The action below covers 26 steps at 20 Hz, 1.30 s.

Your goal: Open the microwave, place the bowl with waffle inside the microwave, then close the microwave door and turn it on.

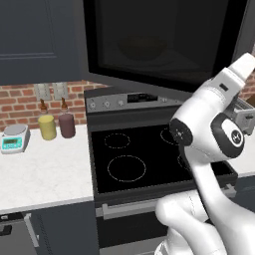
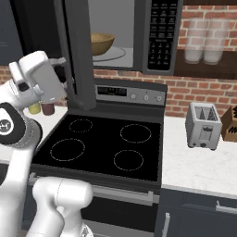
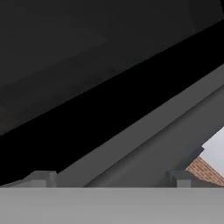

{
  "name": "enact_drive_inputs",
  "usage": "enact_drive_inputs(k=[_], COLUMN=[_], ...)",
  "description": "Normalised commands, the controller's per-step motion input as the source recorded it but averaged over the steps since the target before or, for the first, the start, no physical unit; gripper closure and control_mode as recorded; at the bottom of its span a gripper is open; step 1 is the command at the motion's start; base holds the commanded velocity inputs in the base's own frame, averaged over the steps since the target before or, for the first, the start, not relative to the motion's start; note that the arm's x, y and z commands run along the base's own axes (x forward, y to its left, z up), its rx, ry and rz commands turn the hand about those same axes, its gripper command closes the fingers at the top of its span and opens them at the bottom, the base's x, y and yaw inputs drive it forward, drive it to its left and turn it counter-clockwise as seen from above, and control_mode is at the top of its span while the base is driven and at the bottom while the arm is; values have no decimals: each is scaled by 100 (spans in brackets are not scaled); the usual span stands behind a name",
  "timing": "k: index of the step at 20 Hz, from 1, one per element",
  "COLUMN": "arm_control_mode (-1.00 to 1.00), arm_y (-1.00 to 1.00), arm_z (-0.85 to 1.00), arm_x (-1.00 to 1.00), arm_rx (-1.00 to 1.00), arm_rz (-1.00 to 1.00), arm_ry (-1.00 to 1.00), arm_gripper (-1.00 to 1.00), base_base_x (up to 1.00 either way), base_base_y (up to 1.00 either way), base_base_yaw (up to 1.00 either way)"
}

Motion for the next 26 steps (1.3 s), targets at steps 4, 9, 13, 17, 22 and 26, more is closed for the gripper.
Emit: enact_drive_inputs(k=[4,9,13,17,22,26], arm_control_mode=[-100,-100,-100,-100,-100,-100], arm_y=[-25,-13,-13,-17,-29,-22], arm_z=[-1,-15,0,6,19,21], arm_x=[67,79,100,86,69,46], arm_rx=[0,8,17,22,20,19], arm_rz=[0,3,5,2,1,3], arm_ry=[6,-5,-2,0,0,0], arm_gripper=[-100,-100,-100,-100,-100,-100], base_base_x=[0,0,0,0,0,0], base_base_y=[0,0,0,0,0,0], base_base_yaw=[0,0,0,0,0,0])
